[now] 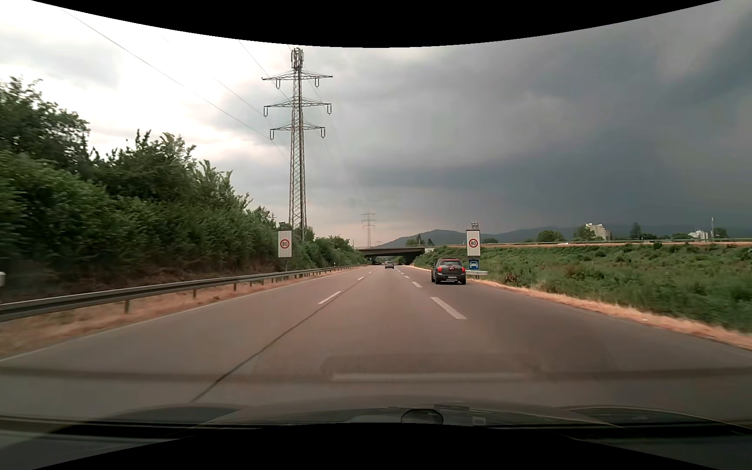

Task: Follow the waypoints while adhering to traffic rules and regulations

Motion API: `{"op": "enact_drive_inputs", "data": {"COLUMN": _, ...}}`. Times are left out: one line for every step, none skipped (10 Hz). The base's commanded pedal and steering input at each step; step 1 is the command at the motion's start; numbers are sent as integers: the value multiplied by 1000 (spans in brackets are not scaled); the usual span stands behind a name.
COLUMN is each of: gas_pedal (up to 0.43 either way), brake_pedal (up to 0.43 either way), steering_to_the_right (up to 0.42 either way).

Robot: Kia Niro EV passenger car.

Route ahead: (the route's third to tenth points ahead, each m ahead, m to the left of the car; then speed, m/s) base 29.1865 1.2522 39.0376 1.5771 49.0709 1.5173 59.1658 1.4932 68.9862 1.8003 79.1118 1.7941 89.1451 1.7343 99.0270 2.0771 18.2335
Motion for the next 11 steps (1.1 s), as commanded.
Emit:
{"op": "enact_drive_inputs", "data": {"gas_pedal": 98, "brake_pedal": 0, "steering_to_the_right": -2}}
{"op": "enact_drive_inputs", "data": {"gas_pedal": 98, "brake_pedal": 0, "steering_to_the_right": -2}}
{"op": "enact_drive_inputs", "data": {"gas_pedal": 98, "brake_pedal": 0, "steering_to_the_right": -2}}
{"op": "enact_drive_inputs", "data": {"gas_pedal": 98, "brake_pedal": 0, "steering_to_the_right": -2}}
{"op": "enact_drive_inputs", "data": {"gas_pedal": 98, "brake_pedal": 0, "steering_to_the_right": -2}}
{"op": "enact_drive_inputs", "data": {"gas_pedal": 98, "brake_pedal": 0, "steering_to_the_right": -2}}
{"op": "enact_drive_inputs", "data": {"gas_pedal": 110, "brake_pedal": 0, "steering_to_the_right": -2}}
{"op": "enact_drive_inputs", "data": {"gas_pedal": 110, "brake_pedal": 0, "steering_to_the_right": -2}}
{"op": "enact_drive_inputs", "data": {"gas_pedal": 118, "brake_pedal": 0, "steering_to_the_right": -3}}
{"op": "enact_drive_inputs", "data": {"gas_pedal": 130, "brake_pedal": 0, "steering_to_the_right": -3}}
{"op": "enact_drive_inputs", "data": {"gas_pedal": 130, "brake_pedal": 0, "steering_to_the_right": -3}}
